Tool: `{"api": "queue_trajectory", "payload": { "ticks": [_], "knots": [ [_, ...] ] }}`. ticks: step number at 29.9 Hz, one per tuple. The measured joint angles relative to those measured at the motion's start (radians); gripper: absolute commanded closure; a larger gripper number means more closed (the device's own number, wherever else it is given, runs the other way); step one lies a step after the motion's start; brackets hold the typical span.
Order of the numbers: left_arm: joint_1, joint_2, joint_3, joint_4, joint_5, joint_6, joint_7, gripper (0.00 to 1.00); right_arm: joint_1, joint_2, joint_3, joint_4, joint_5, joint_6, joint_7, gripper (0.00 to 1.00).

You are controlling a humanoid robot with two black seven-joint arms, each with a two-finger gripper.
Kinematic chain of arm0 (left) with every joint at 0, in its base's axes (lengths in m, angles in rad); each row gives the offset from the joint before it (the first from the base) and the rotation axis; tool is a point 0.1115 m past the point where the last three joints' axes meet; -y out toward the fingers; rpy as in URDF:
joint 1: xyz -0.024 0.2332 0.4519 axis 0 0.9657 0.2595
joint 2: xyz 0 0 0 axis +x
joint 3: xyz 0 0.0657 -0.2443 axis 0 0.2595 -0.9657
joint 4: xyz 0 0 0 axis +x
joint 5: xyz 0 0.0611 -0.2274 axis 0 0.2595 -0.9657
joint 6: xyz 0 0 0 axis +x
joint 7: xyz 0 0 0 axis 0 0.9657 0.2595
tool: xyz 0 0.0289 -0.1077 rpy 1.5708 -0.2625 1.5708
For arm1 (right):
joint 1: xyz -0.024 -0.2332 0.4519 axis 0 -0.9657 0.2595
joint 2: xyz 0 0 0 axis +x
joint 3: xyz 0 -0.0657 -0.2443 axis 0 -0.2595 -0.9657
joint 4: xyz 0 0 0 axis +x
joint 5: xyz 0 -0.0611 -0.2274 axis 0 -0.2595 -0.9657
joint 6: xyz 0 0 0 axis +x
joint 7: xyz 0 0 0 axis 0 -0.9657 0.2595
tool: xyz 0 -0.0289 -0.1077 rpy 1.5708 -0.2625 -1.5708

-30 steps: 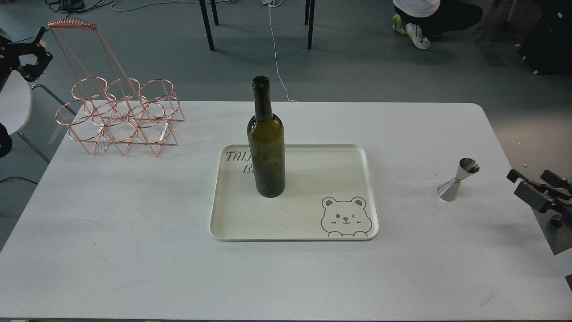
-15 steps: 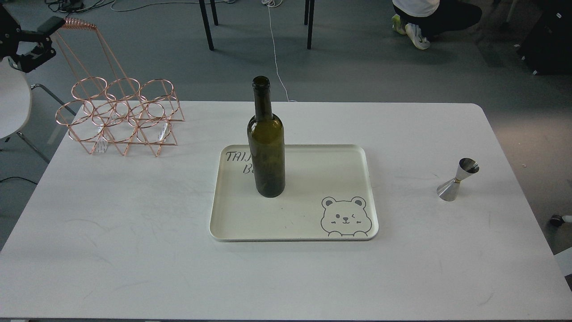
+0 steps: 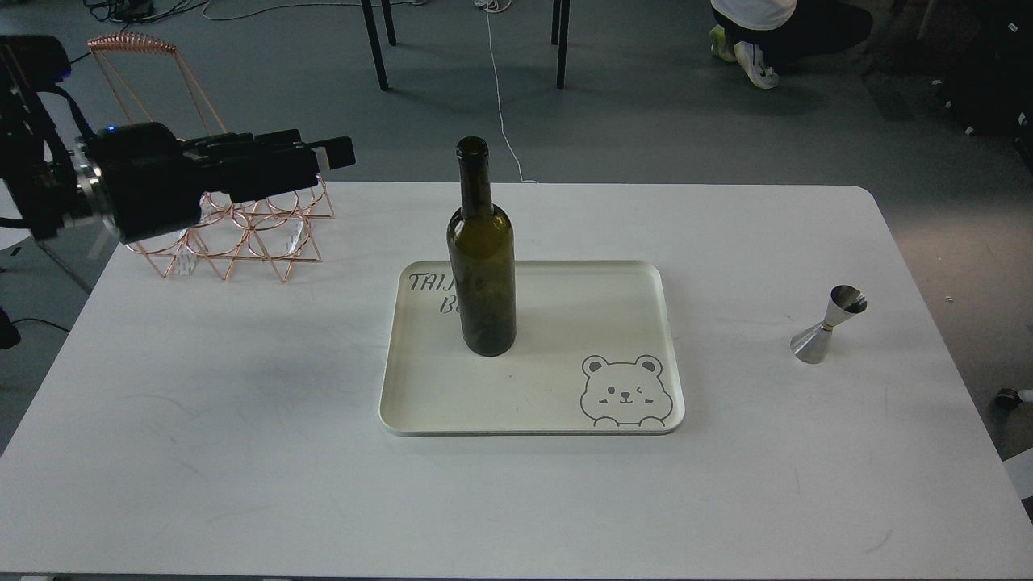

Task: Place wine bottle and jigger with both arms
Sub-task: 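Reach the left gripper to the green wine bottle neck and grasp it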

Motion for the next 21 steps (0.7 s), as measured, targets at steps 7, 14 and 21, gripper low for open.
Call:
{"api": "queue_trajectory", "payload": {
  "ticks": [7, 14, 21],
  "knots": [
    [0.005, -0.205, 0.027, 0.001, 0.379, 0.040, 0.008, 0.06, 0.009, 0.024, 0.014, -0.045, 0.142, 0.082, 0.000, 0.03],
    [0.005, -0.342, 0.041, 0.106, 0.531, 0.050, 0.022, 0.06, 0.013, 0.025, 0.029, -0.044, 0.146, 0.083, 0.000, 0.03],
    [0.000, -0.419, 0.041, 0.164, 0.536, 0.086, 0.040, 0.21, 0.018, 0.022, 0.031, -0.044, 0.146, 0.085, 0.000, 0.03]
  ]
}}
